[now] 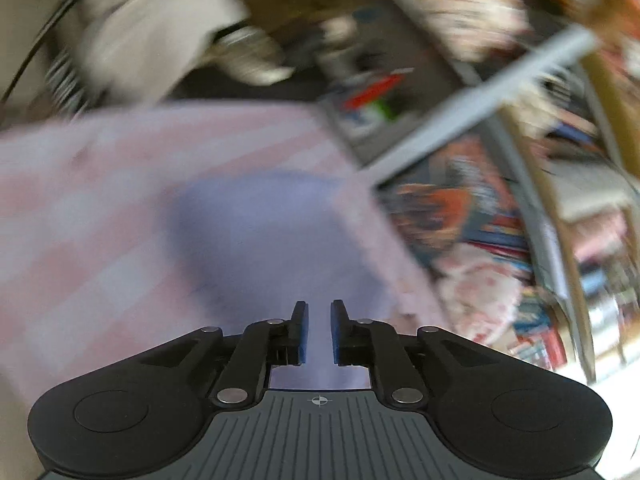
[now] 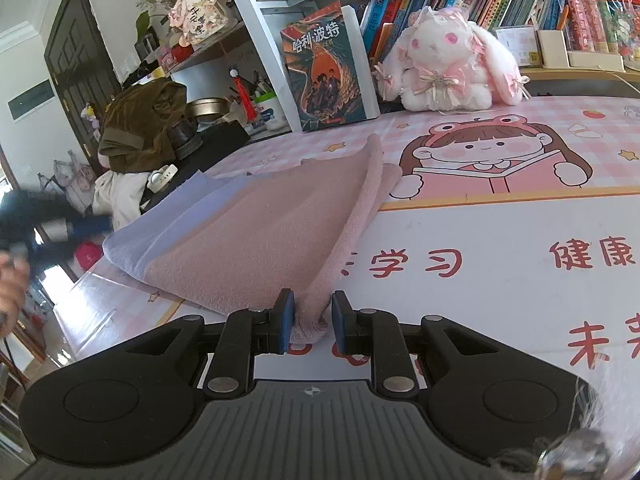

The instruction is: Fold clothes

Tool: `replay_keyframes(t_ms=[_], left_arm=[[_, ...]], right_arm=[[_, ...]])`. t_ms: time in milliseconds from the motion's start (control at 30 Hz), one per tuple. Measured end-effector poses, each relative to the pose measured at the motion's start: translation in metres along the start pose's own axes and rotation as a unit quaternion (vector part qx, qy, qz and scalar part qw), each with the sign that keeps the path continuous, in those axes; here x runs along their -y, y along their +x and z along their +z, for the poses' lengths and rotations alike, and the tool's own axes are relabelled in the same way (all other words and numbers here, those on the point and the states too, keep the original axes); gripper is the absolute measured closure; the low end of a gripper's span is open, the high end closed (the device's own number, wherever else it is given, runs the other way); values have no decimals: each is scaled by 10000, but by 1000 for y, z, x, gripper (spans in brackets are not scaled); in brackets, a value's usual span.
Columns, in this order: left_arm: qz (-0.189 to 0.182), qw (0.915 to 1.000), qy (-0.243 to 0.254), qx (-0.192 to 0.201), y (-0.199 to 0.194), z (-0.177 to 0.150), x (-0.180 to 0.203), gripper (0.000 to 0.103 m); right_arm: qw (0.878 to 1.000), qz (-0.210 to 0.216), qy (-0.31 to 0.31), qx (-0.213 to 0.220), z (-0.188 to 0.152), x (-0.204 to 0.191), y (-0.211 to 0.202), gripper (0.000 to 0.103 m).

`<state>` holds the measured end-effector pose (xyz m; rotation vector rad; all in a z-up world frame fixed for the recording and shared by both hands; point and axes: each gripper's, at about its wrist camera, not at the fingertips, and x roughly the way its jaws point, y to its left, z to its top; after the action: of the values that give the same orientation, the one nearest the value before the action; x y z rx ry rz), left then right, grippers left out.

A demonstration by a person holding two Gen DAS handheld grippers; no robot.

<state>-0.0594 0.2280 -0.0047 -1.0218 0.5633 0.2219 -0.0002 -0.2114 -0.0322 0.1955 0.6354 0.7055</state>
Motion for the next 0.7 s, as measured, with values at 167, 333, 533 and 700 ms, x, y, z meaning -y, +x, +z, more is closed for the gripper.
replay_keyframes(t_ms=[167, 333, 533, 700], left_arm=[[0, 9973, -735, -42, 7, -1, -29, 51], [-96, 9957, -902, 176, 23, 8, -29, 46], [-104, 9911, -1256, 426, 35, 14, -28, 45], [-46, 9911, -1203, 574, 38, 11, -27, 64]], right_arm=[[10000, -28, -24, -17, 1, -1, 0, 84], [9999, -74, -76, -56, 1, -3, 2, 84], [9999, -81, -88, -91, 1, -4, 4, 84], [9998, -82, -117, -106, 1, -6, 4, 84]])
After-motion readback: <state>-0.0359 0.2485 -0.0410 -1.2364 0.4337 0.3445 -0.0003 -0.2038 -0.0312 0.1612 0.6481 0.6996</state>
